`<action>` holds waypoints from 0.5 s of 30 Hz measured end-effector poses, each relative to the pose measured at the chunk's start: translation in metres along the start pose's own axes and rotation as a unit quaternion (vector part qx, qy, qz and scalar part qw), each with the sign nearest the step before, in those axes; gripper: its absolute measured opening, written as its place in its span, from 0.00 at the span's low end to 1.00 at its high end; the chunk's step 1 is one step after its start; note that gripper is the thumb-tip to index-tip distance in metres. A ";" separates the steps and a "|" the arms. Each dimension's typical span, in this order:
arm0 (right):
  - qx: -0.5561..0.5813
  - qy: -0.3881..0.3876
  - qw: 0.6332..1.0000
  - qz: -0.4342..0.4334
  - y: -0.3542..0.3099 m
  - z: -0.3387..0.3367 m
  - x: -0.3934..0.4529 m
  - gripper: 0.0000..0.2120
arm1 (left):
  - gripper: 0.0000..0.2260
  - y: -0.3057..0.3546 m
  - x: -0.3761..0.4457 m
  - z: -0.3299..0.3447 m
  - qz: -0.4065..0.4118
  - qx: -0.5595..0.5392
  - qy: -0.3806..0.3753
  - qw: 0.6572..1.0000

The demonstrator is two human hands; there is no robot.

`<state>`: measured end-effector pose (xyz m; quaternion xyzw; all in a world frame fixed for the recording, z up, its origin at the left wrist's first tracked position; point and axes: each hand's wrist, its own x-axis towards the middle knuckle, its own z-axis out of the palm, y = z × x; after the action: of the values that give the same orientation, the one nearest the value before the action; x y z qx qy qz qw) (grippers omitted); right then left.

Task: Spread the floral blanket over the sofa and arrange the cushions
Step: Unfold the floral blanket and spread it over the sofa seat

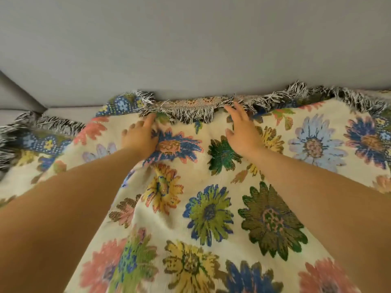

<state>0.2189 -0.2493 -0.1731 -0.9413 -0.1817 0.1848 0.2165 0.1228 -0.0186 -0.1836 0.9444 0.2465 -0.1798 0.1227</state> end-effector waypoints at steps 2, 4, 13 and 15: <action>-0.005 0.006 1.000 0.017 -0.009 0.001 -0.033 0.28 | 0.22 0.005 -0.036 -0.006 0.013 0.001 0.037 0.999; 0.004 -0.004 0.999 0.032 -0.017 0.005 -0.075 0.23 | 0.18 0.004 -0.078 -0.003 0.035 0.011 0.035 0.999; -0.015 -0.225 0.972 0.072 -0.030 0.035 -0.242 0.06 | 0.13 -0.027 -0.248 0.037 0.090 0.048 -0.203 0.974; -0.009 -0.250 0.964 0.087 -0.039 0.048 -0.280 0.03 | 0.15 -0.048 -0.279 0.050 0.095 0.031 -0.237 0.966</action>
<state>-0.0542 -0.3188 -0.1190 -0.8792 -0.1491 0.4305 0.1393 -0.1429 -0.1116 -0.1244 0.8971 0.1137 -0.3937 0.1652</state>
